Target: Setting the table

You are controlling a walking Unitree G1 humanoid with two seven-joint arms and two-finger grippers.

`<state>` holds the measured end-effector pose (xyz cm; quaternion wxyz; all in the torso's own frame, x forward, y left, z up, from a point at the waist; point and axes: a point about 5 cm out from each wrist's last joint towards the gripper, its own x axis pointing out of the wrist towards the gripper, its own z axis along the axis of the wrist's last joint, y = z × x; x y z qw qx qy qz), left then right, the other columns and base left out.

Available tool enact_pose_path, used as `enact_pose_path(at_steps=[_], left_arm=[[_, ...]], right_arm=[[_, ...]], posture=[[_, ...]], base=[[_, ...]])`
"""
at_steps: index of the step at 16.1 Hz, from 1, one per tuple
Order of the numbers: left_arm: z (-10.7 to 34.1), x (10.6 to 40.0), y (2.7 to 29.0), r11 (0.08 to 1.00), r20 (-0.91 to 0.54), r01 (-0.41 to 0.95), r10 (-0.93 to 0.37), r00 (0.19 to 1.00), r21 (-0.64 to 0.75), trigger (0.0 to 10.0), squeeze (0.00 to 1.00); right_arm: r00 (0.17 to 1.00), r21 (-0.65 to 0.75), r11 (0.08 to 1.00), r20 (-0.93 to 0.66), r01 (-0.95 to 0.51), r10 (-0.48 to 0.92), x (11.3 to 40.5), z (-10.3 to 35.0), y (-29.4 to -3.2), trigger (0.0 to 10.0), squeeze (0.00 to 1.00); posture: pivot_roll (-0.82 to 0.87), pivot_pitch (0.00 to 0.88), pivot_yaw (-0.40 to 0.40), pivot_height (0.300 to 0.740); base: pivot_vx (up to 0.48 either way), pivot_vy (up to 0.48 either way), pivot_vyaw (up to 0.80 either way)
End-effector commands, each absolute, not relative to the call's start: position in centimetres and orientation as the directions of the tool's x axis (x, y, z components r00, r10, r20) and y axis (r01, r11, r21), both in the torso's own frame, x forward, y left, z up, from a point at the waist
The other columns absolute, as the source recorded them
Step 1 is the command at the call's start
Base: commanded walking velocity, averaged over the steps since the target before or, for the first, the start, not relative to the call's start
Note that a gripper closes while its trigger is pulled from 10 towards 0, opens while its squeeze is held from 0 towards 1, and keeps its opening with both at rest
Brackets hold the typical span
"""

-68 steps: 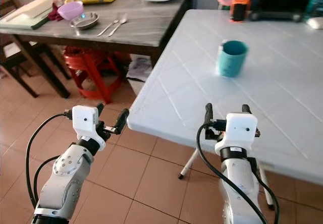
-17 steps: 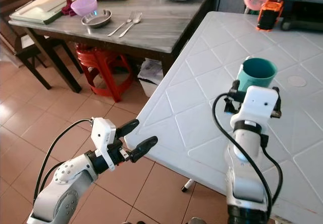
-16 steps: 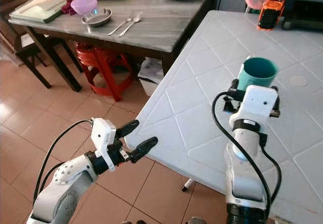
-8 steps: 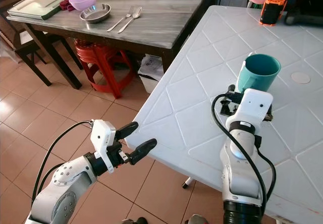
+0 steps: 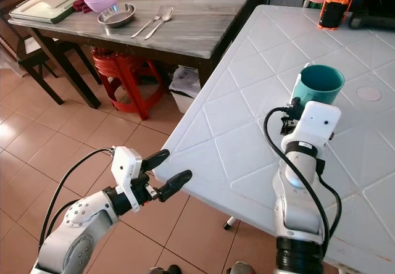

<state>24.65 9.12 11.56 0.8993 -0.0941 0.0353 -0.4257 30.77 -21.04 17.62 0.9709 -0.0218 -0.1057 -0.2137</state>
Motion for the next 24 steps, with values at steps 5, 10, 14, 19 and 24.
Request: enact_pose_path(at_steps=[5, 10, 14, 19, 24], left_arm=[[11.7, 24.6, 9.2, 0.630, 0.009, 0.755, -0.767, 0.642, -0.183, 10.0, 0.00], [11.6, 24.7, 9.2, 0.634, 0.007, 0.751, -0.763, 0.646, -0.183, 10.0, 0.00], [11.6, 24.8, 9.2, 0.635, 0.006, 0.751, -0.763, 0.647, -0.181, 10.0, 0.00], [11.6, 25.0, 9.1, 0.635, 0.010, 0.751, -0.762, 0.647, -0.180, 10.0, 0.00], [12.0, 25.6, 9.6, 0.640, 0.027, 0.744, -0.754, 0.656, -0.195, 10.0, 0.00]], right_arm=[[0.884, 0.022, 0.910, 0.229, 0.414, -0.408, 31.2, 17.9, -20.8, 0.0, 0.00], [0.884, 0.023, 0.910, 0.227, 0.415, -0.409, 31.3, 17.9, -21.0, 0.0, 0.00], [0.885, 0.023, 0.909, 0.219, 0.417, -0.411, 31.2, 17.6, -21.1, 0.0, 0.00], [0.884, 0.021, 0.908, 0.218, 0.419, -0.413, 31.2, 17.7, -21.5, 0.0, 0.00], [0.895, 0.013, 0.919, 0.223, 0.393, -0.386, 31.2, 17.9, -21.4, 0.0, 0.00]], posture=[[-0.10, 0.168, 0.150, 0.740], [-0.10, 0.163, 0.143, 0.740], [-0.10, 0.156, 0.142, 0.740], [-0.11, 0.149, 0.136, 0.740], [-0.11, 0.136, 0.131, 0.740]], base=[[0.000, 0.000, 0.00], [0.000, 0.000, 0.00], [0.000, 0.000, 0.00], [0.000, 0.000, 0.00], [0.000, 0.000, 0.00]])
